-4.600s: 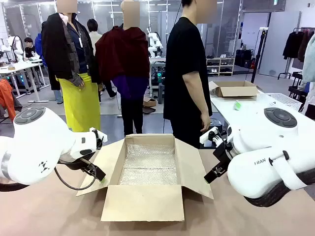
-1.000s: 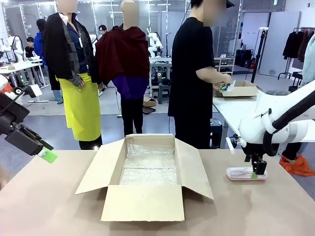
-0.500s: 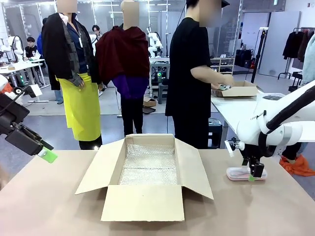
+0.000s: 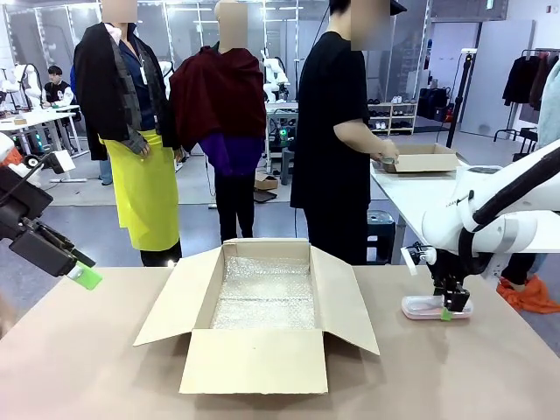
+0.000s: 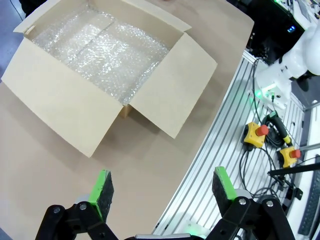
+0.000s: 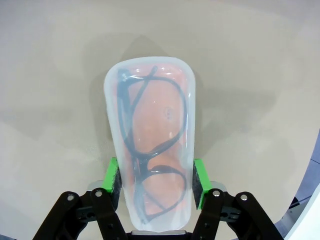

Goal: Pack the glasses set securely to prepare it for shipping.
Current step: Place the Glasses case inside the Package Box.

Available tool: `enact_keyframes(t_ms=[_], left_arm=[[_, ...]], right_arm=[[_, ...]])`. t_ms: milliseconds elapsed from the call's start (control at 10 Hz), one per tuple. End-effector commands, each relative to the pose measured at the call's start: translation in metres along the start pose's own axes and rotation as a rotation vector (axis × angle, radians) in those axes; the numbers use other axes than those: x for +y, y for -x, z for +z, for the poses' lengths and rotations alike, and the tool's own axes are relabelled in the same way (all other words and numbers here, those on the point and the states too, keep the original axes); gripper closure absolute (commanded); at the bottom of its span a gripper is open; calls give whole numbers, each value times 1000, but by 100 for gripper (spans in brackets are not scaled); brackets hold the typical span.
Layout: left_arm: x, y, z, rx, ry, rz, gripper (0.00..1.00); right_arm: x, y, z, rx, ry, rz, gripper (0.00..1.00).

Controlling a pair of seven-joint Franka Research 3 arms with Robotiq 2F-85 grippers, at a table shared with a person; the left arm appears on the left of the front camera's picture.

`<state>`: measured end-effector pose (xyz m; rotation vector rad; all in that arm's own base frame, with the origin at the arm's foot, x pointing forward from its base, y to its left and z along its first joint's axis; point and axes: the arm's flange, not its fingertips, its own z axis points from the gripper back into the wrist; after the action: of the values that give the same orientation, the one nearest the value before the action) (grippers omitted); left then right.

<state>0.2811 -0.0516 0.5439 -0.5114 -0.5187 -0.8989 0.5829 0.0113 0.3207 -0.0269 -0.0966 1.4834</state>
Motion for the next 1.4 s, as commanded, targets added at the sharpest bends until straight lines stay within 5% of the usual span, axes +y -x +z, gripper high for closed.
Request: enact_keyframes(t_ms=[0,200,800,1000,1300], left_arm=[[1,-1,1,-15,10,-20,0],[1,-1,1,-15,10,-20,0],[1,-1,1,-15,10,-20,0],[1,-1,1,-15,10,-20,0],[1,-1,1,-15,10,-20,0]], right_arm=[[-3,-2,-7,-30,-18,8,51],[0,-4,-2,-25,-12,11,66],[2,-48,118,-42,-35,-11,66],[-6,-90,140,-37,-18,15,66],[-22,-214,168,54,14,73,66]])
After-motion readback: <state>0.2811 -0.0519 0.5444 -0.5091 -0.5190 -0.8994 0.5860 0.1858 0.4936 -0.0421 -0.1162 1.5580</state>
